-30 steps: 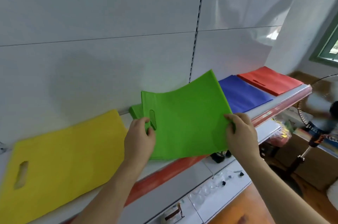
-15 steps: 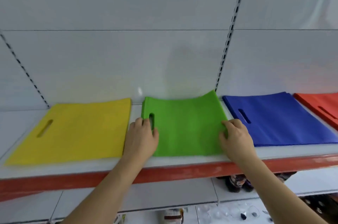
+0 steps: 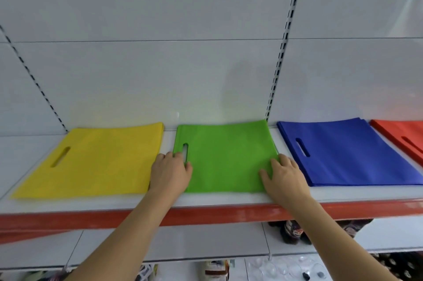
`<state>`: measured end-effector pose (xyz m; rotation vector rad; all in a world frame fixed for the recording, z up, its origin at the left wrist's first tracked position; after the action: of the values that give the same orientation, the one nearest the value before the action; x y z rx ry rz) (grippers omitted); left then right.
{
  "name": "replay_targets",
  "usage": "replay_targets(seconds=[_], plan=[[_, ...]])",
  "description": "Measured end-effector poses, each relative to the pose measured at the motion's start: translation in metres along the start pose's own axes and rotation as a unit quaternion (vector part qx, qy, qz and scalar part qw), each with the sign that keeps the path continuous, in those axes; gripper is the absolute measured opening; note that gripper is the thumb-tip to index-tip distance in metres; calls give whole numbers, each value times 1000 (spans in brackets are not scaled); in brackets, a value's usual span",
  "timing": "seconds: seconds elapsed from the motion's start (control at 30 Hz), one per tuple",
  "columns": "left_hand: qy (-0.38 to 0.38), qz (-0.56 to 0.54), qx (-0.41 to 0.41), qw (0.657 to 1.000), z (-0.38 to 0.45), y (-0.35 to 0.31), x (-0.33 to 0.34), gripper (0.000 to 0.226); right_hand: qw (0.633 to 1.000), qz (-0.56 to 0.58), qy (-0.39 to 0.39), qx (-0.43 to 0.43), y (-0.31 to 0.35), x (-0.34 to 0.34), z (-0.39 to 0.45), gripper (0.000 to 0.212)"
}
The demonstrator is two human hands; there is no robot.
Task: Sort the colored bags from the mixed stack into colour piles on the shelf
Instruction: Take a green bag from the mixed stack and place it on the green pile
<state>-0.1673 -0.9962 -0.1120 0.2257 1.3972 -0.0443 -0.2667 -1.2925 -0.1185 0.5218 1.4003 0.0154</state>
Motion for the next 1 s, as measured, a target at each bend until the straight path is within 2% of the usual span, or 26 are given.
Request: replay_targets(seconds=[0.1, 0.3, 0.4, 0.5, 0.7, 1.0], plan=[[-6, -7, -12, 1000, 1, 0, -6, 49, 1000, -5, -25, -19, 1, -2, 0, 58], [-73, -9, -41, 996, -22, 10, -19, 55, 992, 32, -77, -97, 27, 3, -3, 61], [-107, -7, -48, 993, -41, 25, -24, 55, 990, 30, -62, -126, 55, 16, -12, 68], [-105, 1, -65, 992, -60, 47, -25, 58, 986, 35, -45, -157, 86, 28, -24, 79], [-54, 14, -115, 992, -95, 124, -21, 68, 977, 25, -34, -209, 165, 40, -53, 78], [-51, 20, -150, 987, -178, 288, -22, 69, 960, 29, -23, -276, 327, 81, -131, 79]])
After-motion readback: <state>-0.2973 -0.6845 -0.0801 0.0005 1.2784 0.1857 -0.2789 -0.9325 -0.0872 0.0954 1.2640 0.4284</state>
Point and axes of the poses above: each hand's wrist, its own z-axis towards the middle knuckle, its own x-axis out of the palm, y = z × x, the point moved 2 cm from there along z, towards the middle knuckle, and after that the axes turned 12 degrees about z, right-handed, at the moved point
